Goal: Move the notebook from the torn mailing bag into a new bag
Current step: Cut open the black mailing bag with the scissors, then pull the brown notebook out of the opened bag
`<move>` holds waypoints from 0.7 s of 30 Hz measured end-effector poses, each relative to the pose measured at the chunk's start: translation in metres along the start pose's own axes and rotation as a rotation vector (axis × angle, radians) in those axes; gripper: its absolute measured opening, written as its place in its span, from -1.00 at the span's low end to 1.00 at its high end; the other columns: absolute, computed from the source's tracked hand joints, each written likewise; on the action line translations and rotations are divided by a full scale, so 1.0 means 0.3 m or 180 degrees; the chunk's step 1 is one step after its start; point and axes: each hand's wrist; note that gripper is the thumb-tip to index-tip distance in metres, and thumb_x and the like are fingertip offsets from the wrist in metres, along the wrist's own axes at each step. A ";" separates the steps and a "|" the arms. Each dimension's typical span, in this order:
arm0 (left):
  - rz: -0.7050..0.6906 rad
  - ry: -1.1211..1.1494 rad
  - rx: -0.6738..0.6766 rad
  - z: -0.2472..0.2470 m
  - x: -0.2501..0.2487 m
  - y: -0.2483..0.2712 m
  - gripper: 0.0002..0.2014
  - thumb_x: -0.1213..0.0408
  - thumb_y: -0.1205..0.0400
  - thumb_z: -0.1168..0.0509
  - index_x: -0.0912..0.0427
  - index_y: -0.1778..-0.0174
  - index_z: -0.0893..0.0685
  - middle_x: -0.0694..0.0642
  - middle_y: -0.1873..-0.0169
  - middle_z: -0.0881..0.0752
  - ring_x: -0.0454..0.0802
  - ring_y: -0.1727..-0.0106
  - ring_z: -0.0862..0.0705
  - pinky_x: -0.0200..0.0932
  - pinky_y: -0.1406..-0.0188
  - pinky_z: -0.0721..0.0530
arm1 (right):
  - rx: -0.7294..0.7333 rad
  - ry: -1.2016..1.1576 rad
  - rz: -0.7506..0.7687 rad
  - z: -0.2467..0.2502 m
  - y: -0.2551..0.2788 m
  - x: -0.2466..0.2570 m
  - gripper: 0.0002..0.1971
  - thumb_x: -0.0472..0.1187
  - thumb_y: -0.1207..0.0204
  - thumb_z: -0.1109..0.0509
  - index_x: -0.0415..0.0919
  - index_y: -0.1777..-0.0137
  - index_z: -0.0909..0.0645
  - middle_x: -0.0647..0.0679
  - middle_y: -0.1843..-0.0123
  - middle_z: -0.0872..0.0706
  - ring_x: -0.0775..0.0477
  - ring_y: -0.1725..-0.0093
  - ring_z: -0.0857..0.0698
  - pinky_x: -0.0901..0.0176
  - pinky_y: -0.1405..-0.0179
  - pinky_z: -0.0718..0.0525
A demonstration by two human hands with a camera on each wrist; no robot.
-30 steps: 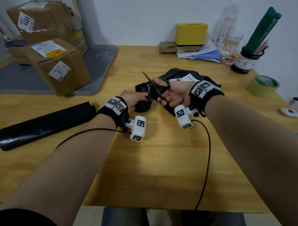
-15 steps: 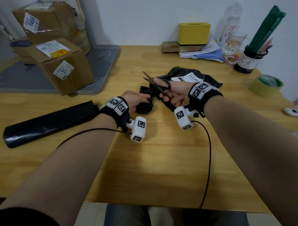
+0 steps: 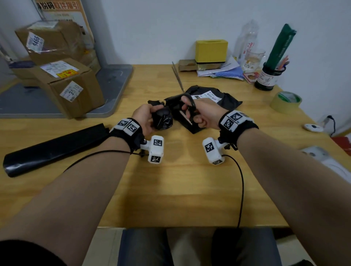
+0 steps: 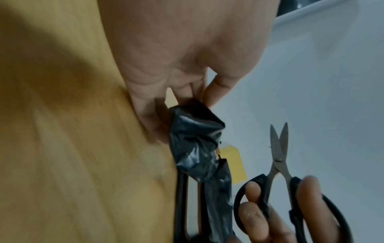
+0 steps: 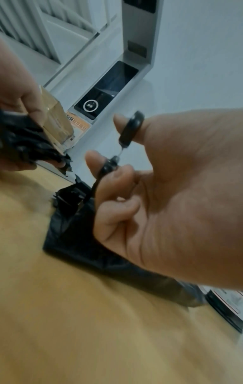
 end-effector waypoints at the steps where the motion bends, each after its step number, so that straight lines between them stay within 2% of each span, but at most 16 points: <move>1: -0.0139 -0.0023 -0.0101 -0.016 0.000 0.012 -0.55 0.41 -0.64 -0.04 0.14 -0.30 -0.75 0.19 -0.22 -0.68 0.19 -0.13 -0.67 0.03 0.06 -0.72 | -0.0251 -0.0093 0.0087 0.014 0.025 -0.001 -0.62 0.19 -0.60 -0.46 -0.16 -0.02 -0.66 -0.03 0.30 -0.70 0.05 0.55 -0.35 0.22 0.54 -0.21; 4: -0.0506 -0.0169 -0.0345 -0.079 0.004 0.058 -0.56 0.45 -0.63 -0.07 0.13 -0.22 -0.81 0.21 -0.25 -0.68 0.16 -0.11 -0.68 -0.06 0.23 -0.68 | -0.1155 0.0083 0.0196 0.067 0.088 -0.003 -0.67 0.09 -0.63 -0.47 -0.23 0.00 -0.69 -0.09 0.25 -0.78 0.03 0.56 -0.42 0.22 0.61 -0.39; 6: -0.0614 -0.0199 -0.0385 -0.121 0.012 0.084 -0.64 0.43 -0.64 -0.15 0.16 -0.19 -0.81 0.20 -0.21 -0.70 0.15 -0.09 -0.70 -0.10 0.29 -0.66 | -0.1479 0.0164 0.0083 0.109 0.127 -0.008 -0.67 0.01 -0.67 -0.44 -0.31 -0.06 -0.70 -0.12 0.21 -0.84 0.02 0.58 -0.43 0.24 0.63 -0.44; 10: -0.0599 -0.0319 -0.0321 -0.186 0.047 0.116 -0.79 0.37 -0.62 -0.32 0.18 -0.10 -0.81 0.16 -0.09 -0.74 0.13 -0.05 -0.71 -0.11 0.29 -0.63 | -0.1614 0.0480 -0.0305 0.189 0.218 -0.031 -0.74 -0.11 -0.67 -0.44 -0.34 -0.14 -0.68 -0.21 0.05 -0.89 -0.01 0.55 -0.47 0.22 0.53 -0.51; 12: -0.0609 -0.0486 -0.0311 -0.208 0.059 0.132 -0.87 0.31 -0.62 -0.39 0.15 -0.03 -0.81 0.10 0.01 -0.73 0.10 0.00 -0.69 -0.12 0.29 -0.55 | -0.1671 0.0755 -0.0466 0.221 0.262 -0.044 -0.77 -0.15 -0.68 -0.44 -0.34 -0.15 -0.65 -0.23 0.03 -0.88 -0.02 0.53 -0.49 0.29 0.59 -0.49; 15: -0.0664 -0.0761 -0.0246 -0.229 0.066 0.160 -0.80 0.27 -0.62 -0.38 0.13 -0.13 -0.82 0.05 0.07 -0.73 0.07 0.07 -0.68 -0.12 0.29 -0.44 | -0.1675 0.1160 -0.0595 0.246 0.317 -0.062 -0.85 -0.22 -0.68 -0.44 -0.31 -0.06 -0.58 -0.27 0.10 -0.83 -0.03 0.56 -0.55 0.36 0.72 -0.45; 18: -0.0682 -0.0970 -0.0052 -0.235 0.076 0.188 -0.69 0.41 -0.66 -0.28 0.05 -0.19 -0.82 0.04 0.04 -0.76 0.06 0.10 -0.68 -0.15 0.29 -0.41 | -0.1648 0.1634 -0.0690 0.241 0.353 -0.067 -0.85 -0.22 -0.69 -0.40 -0.31 0.05 -0.62 -0.27 0.15 -0.79 -0.13 0.47 -0.60 0.18 0.56 -0.51; 20: -0.0749 -0.1088 0.0075 -0.233 0.084 0.207 -0.66 0.47 -0.65 -0.30 0.03 -0.23 -0.80 0.09 0.02 -0.77 0.03 0.17 -0.67 -0.20 0.32 -0.39 | -0.1544 0.1854 -0.0687 0.234 0.369 -0.068 -0.79 -0.25 -0.70 -0.38 -0.32 0.18 -0.58 -0.32 0.08 -0.80 -0.21 0.32 -0.65 0.09 0.42 -0.57; 21: -0.0775 -0.1115 0.0106 -0.230 0.088 0.215 -0.66 0.49 -0.65 -0.32 0.03 -0.24 -0.79 0.10 0.01 -0.78 0.01 0.20 -0.67 -0.22 0.33 -0.39 | -0.1467 0.1909 -0.0643 0.232 0.375 -0.068 -0.80 -0.28 -0.69 -0.38 -0.32 0.17 -0.58 -0.33 0.02 -0.80 -0.23 0.27 -0.67 0.12 0.39 -0.61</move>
Point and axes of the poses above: each hand's wrist, its own y-axis away from the middle knuckle, its own z-axis out of the back of the hand, x = y × z
